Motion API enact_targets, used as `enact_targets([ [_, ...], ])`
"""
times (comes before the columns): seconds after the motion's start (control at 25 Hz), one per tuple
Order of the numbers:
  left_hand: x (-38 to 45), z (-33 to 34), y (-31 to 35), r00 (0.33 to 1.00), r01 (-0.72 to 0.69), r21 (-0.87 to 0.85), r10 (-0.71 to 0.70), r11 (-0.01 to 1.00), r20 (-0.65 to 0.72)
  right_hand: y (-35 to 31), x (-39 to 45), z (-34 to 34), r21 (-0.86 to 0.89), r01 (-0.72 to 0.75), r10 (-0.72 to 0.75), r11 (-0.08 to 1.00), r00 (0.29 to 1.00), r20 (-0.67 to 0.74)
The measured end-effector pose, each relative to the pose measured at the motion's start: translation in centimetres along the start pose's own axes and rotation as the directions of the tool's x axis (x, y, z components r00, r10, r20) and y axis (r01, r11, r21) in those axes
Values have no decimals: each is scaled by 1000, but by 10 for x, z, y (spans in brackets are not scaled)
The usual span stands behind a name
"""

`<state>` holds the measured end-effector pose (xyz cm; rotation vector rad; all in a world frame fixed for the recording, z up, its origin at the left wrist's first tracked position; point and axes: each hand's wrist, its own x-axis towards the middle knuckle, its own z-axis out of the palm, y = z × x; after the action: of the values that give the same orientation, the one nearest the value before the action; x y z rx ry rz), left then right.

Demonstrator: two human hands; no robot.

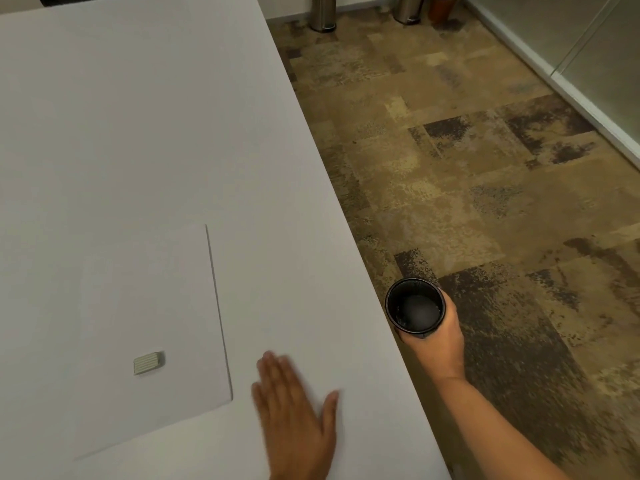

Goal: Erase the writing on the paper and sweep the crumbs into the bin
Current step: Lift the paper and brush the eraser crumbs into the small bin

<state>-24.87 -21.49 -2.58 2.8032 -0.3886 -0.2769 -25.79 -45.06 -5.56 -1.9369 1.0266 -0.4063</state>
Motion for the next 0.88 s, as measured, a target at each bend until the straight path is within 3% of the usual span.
enact_targets([
  [0.2,80,6,75,990,-127,-26,128,992,64,-6,-1,-1,2,4,-4,1000,1000,8],
  [0.28,108,11,97,964,-242,-96,250,965,86,-8,-1,-1,17,-7,6,1000,1000,30],
  [0.36,124,2,116,903,-372,-293,417,881,105,-6,1,-3,40,-2,0,999,999,49],
  [0.48,114,-14,114,831,-518,-448,553,729,-61,-5,6,-4,27,0,-2,1000,999,53],
  [0.6,78,-10,67,894,-449,-353,411,821,-181,-2,11,-1,-25,-2,2,1000,1000,27],
  [0.76,44,0,14,997,-43,-131,34,990,-72,-5,22,6,-45,45,-40,998,995,95],
  [0.88,53,4,30,1000,-11,-26,11,1000,-17,-10,33,12,-88,89,-77,992,989,126],
])
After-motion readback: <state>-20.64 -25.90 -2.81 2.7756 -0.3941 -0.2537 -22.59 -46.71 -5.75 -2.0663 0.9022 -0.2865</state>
